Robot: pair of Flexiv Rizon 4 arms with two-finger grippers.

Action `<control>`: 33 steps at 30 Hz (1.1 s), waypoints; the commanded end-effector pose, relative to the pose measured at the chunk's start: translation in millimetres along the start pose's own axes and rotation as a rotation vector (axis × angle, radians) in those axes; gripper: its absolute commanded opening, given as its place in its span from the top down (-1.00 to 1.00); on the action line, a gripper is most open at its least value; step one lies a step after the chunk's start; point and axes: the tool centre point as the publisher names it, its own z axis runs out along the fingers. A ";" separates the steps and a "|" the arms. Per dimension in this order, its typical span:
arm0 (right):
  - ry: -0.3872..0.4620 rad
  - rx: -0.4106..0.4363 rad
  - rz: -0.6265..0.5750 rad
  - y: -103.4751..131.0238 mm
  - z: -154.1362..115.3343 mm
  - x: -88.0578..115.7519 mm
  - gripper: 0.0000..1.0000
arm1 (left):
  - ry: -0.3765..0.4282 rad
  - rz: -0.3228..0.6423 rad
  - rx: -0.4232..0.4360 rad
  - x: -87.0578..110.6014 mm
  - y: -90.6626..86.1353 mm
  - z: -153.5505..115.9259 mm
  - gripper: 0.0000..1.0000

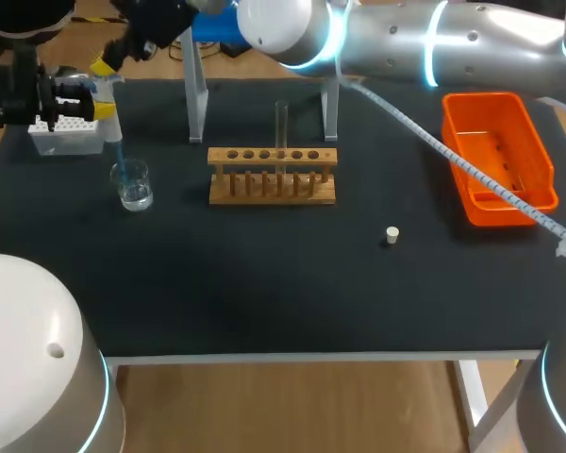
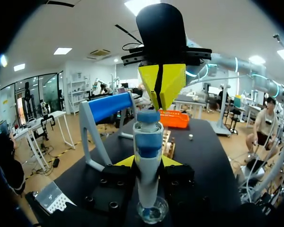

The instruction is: Invert the test tube, pick up the pipette, mount the tip to pipette, aspirate from beaker and dispense into the tube, eject the tip, return the pipette, and cap with the stopper.

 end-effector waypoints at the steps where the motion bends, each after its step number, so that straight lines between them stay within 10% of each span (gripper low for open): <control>1: 0.000 0.008 0.004 -4.2 1.8 -1.1 1.00 | -0.002 0.003 0.000 0.1 -4.0 -0.4 1.00; 33: -0.019 -0.034 -0.019 14.2 -13.8 -2.3 1.00 | -0.002 0.003 0.000 0.1 -4.0 -0.4 1.00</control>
